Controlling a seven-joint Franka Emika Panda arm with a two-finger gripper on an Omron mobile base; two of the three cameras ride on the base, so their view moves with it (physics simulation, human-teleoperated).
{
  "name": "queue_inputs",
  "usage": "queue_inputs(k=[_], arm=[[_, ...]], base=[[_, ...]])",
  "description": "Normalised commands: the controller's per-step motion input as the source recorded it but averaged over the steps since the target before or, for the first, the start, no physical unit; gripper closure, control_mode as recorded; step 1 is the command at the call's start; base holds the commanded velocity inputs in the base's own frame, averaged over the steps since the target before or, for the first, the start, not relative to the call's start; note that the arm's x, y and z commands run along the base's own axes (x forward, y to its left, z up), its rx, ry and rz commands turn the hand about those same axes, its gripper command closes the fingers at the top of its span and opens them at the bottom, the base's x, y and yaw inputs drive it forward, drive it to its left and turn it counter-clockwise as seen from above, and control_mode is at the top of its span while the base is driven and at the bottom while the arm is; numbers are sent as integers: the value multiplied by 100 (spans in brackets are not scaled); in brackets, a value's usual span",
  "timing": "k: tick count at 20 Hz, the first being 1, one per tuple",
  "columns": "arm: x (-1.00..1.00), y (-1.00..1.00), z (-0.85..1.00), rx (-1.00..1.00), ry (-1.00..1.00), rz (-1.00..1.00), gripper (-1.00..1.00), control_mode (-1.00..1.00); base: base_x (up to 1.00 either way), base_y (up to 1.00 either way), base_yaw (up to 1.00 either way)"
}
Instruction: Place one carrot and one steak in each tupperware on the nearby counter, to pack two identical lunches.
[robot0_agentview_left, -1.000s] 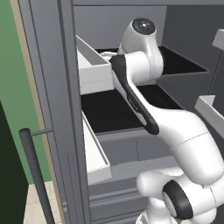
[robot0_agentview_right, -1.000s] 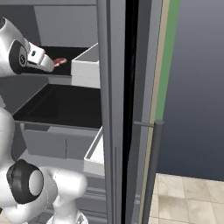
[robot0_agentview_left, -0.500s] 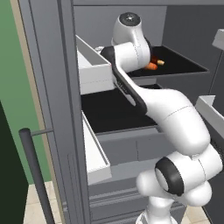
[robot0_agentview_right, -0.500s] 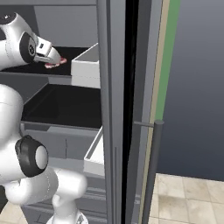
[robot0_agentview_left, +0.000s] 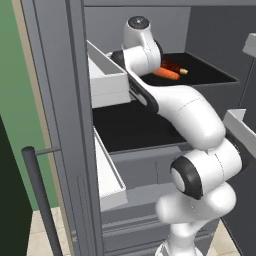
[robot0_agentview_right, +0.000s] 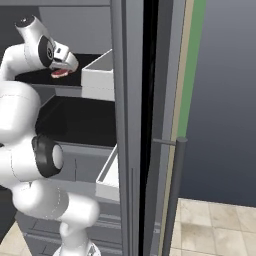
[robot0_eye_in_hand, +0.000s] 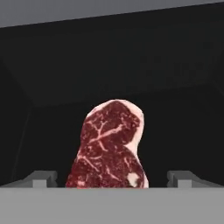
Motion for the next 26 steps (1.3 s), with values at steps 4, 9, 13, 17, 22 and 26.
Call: queue_inputs(k=[4,9,13,17,22,26], arm=[[63,14,-5,-2,0,0,-100,-100],[45,18,-5,0,0,0,-100,-100],[1,4,-45,0,-1,0,-100,-100],[-10,7,-62,0,-8,0,100,-100],[-5,-1,-39,0,-7,0,100,-100],[0,0,0,0,0,0,100,-100]], base=[[0,0,0],[0,0,0],[0,0,0],[0,0,0],[0,0,0],[0,0,0]])
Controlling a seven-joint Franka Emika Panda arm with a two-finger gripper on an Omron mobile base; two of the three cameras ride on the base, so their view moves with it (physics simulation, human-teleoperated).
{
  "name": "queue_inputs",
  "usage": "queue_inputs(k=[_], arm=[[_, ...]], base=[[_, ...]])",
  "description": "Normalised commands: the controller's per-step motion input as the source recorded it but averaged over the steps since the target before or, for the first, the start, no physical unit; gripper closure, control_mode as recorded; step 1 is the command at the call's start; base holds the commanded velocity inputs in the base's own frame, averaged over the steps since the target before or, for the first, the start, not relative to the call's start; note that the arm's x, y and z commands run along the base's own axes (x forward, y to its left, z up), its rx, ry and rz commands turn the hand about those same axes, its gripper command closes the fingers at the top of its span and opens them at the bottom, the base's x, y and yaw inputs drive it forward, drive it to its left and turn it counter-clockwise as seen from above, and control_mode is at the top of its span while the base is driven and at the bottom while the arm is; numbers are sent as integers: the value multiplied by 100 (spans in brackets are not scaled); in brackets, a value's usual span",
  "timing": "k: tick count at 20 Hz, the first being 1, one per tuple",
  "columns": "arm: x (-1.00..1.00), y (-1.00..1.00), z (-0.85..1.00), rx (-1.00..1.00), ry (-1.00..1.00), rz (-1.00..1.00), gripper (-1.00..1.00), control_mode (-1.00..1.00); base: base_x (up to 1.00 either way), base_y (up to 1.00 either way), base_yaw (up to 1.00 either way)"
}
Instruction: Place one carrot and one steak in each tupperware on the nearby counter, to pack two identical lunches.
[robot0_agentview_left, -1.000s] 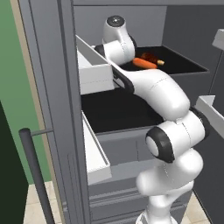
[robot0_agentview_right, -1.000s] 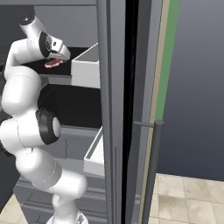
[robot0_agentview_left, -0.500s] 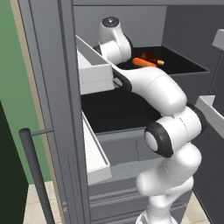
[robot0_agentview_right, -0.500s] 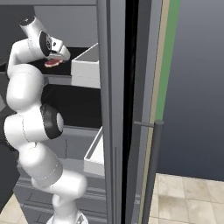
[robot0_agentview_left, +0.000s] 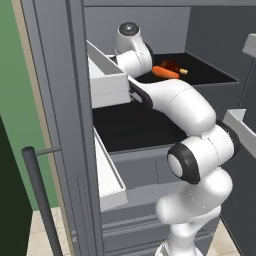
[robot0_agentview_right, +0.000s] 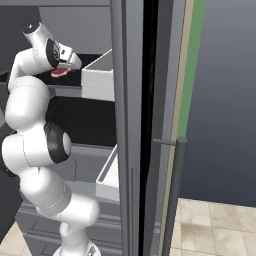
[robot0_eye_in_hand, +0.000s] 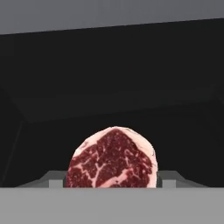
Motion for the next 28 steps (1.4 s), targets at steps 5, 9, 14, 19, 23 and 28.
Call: queue_inputs(k=[5,9,14,19,23,28], arm=[[-28,0,-1,0,0,0,100,-100],[-91,0,0,0,-10,0,100,-100],[-100,0,0,0,-23,0,100,-100],[-100,-9,0,7,-21,-3,100,-100],[-100,-14,0,13,-19,-6,100,-100],[-100,-18,0,14,-16,-11,100,-100]], base=[[0,0,0],[0,0,0],[0,0,0],[0,0,0],[0,0,0],[0,0,0]])
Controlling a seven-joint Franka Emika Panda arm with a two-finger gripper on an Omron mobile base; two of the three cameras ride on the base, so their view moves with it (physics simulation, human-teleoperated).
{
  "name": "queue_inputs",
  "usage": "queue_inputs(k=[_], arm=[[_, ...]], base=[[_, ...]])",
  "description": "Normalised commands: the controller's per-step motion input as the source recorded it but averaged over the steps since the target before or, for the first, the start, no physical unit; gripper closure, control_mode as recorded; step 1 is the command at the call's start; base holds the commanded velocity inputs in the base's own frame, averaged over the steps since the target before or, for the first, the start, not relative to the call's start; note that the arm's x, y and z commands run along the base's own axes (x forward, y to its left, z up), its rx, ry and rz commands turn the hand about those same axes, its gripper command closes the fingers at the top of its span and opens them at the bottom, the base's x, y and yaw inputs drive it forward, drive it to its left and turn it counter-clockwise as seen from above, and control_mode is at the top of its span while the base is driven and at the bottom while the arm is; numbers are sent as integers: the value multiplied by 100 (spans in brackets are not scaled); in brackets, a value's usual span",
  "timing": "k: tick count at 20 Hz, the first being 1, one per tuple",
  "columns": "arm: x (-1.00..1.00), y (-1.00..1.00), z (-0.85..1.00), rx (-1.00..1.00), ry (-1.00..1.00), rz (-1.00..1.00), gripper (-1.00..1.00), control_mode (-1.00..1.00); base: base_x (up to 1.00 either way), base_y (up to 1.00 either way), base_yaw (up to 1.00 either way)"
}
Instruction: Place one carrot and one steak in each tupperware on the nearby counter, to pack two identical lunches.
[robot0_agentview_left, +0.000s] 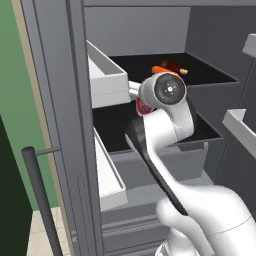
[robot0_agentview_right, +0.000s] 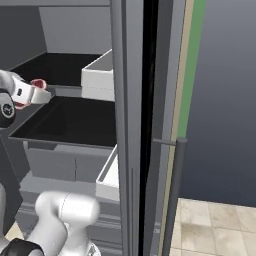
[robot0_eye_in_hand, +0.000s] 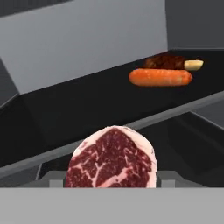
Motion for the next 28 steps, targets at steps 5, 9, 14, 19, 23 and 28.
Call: queue_inputs(k=[5,9,14,19,23,28], arm=[[-100,-14,-11,13,-10,-13,100,-100],[-100,-4,-20,14,-3,-19,100,-100],[0,0,0,0,0,0,100,100],[0,0,0,0,0,0,100,100],[0,0,0,0,0,0,100,100],[0,0,0,0,0,0,100,100]], base=[[0,0,0],[0,0,0],[-100,0,-29],[-100,0,-57],[-100,-15,-65],[-85,-36,-70]])
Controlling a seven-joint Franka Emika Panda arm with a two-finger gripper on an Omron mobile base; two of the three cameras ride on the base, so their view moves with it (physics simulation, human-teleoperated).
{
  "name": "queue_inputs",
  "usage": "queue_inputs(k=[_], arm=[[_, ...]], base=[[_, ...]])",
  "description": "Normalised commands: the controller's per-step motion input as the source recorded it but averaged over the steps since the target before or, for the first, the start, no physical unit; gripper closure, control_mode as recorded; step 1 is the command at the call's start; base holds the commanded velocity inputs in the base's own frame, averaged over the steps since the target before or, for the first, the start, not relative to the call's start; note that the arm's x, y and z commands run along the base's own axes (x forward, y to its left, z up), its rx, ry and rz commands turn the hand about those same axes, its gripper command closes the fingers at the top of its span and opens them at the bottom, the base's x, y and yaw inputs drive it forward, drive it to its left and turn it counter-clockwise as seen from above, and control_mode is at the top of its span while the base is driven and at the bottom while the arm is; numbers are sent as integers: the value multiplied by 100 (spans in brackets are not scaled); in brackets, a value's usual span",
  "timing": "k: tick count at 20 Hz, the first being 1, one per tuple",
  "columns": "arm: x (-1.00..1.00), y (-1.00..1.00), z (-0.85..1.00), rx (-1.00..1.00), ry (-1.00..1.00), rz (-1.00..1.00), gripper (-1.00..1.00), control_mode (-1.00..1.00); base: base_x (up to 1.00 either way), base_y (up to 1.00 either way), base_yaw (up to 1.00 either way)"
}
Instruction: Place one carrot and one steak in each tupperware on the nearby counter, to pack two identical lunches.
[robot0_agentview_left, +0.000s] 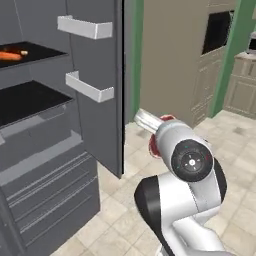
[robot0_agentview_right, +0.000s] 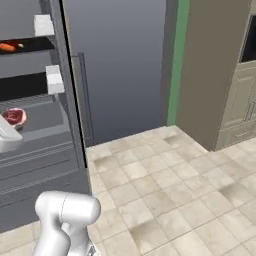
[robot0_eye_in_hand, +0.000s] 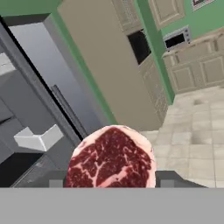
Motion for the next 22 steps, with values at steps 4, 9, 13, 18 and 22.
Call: queue_inputs(k=[4,9,13,18,22], arm=[[0,0,0,0,0,0,100,100],[0,0,0,0,0,0,100,100],[0,0,0,0,0,0,100,100],[0,0,0,0,0,0,100,100],[0,0,0,0,0,0,100,100]], base=[[-35,-67,-79],[-11,-91,-79],[0,-89,-80],[28,-32,-77],[54,44,-72]])
